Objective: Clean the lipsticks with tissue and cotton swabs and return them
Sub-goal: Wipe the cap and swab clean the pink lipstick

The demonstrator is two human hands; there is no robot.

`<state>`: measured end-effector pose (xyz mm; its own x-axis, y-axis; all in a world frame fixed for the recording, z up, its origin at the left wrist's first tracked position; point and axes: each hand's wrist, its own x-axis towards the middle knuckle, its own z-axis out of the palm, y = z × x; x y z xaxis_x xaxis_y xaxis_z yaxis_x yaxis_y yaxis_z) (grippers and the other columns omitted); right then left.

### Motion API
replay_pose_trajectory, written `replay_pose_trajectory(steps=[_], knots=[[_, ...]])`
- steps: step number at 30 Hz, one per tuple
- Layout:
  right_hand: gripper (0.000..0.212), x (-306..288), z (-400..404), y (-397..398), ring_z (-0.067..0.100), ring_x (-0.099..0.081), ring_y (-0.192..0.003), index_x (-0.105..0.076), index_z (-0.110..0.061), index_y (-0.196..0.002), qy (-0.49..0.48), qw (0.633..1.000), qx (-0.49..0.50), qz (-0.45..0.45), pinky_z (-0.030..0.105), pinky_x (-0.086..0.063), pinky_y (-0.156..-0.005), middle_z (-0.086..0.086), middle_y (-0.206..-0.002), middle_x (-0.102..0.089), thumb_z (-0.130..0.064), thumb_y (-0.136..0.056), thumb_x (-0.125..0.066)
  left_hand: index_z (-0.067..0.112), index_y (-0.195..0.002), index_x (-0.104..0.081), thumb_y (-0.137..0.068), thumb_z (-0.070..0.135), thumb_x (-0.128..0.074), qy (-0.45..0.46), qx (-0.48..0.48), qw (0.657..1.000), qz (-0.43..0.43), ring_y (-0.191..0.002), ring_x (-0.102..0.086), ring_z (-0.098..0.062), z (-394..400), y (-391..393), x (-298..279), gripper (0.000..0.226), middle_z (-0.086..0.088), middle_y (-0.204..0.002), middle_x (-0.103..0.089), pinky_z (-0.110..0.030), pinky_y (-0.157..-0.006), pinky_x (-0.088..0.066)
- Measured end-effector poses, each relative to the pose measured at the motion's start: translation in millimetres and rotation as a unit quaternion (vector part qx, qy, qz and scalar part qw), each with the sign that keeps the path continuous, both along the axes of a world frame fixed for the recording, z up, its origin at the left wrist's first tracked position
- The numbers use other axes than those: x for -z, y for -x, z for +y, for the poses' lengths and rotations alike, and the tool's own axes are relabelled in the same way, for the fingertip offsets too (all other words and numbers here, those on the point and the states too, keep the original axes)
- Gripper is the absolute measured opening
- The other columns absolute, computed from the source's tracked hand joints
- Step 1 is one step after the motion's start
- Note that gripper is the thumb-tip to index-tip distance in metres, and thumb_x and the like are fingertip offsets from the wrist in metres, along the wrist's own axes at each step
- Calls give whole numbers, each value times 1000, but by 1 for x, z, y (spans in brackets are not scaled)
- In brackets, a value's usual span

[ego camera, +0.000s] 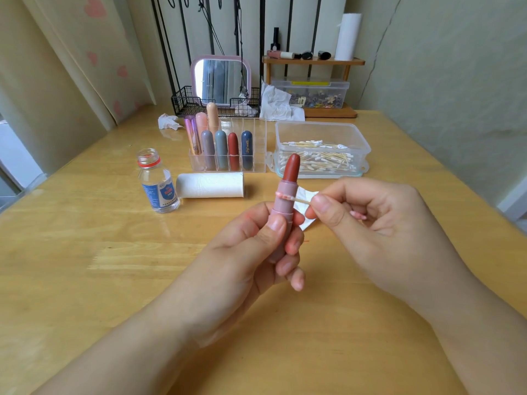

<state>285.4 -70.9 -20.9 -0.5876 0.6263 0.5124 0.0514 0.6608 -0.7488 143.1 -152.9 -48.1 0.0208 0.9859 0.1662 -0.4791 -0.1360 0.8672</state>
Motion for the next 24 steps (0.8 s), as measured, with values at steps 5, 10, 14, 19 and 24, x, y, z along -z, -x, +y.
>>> replay_pose_trajectory(steps=[5,10,14,19,24], knots=[[19,2,0,0,28,-49,-58,-67,-22,-69,21,999,-27,-28,24,-37,-53,16,-60,-60,-30,-84,-59,13,-82,-65,-86,22,-50,-9,0,1000,-8,-56,-41,-13,1,0,-1,18,-2,-71,-49,-29,-57,-48],[18,-2,2,-3,11,-47,-52,-65,-25,-69,-3,1000,5,14,12,-35,-52,-2,-54,-54,-27,-86,-59,1,-98,-55,-87,21,-48,0,0,1000,5,-57,-42,-12,0,0,0,24,-3,-71,-49,-28,-59,-47],[18,-4,1,-3,23,-46,-54,-65,-23,-71,-17,999,19,23,20,-36,-50,9,-59,-52,-28,-86,-59,1,-98,-55,-87,21,-49,3,4,1000,0,-57,-41,-13,0,-1,1,23,-3,-71,-49,-28,-59,-47],[18,-2,2,-4,13,-41,-50,-66,-23,-69,1,1000,-5,6,12,-34,-51,0,-53,-51,-27,-86,-60,3,-96,-58,-88,21,-55,1,8,1000,-12,-57,-43,-14,0,0,1,20,-4,-72,-51,-29,-59,-48],[24,1,1,-3,24,-44,-56,-68,-23,-73,9,999,-38,-30,19,-34,-52,16,-59,-56,-42,-81,-55,3,-93,-62,-86,23,-52,-6,10,1000,-21,-57,-43,-13,1,2,1,23,-4,-72,-50,-29,-58,-48]])
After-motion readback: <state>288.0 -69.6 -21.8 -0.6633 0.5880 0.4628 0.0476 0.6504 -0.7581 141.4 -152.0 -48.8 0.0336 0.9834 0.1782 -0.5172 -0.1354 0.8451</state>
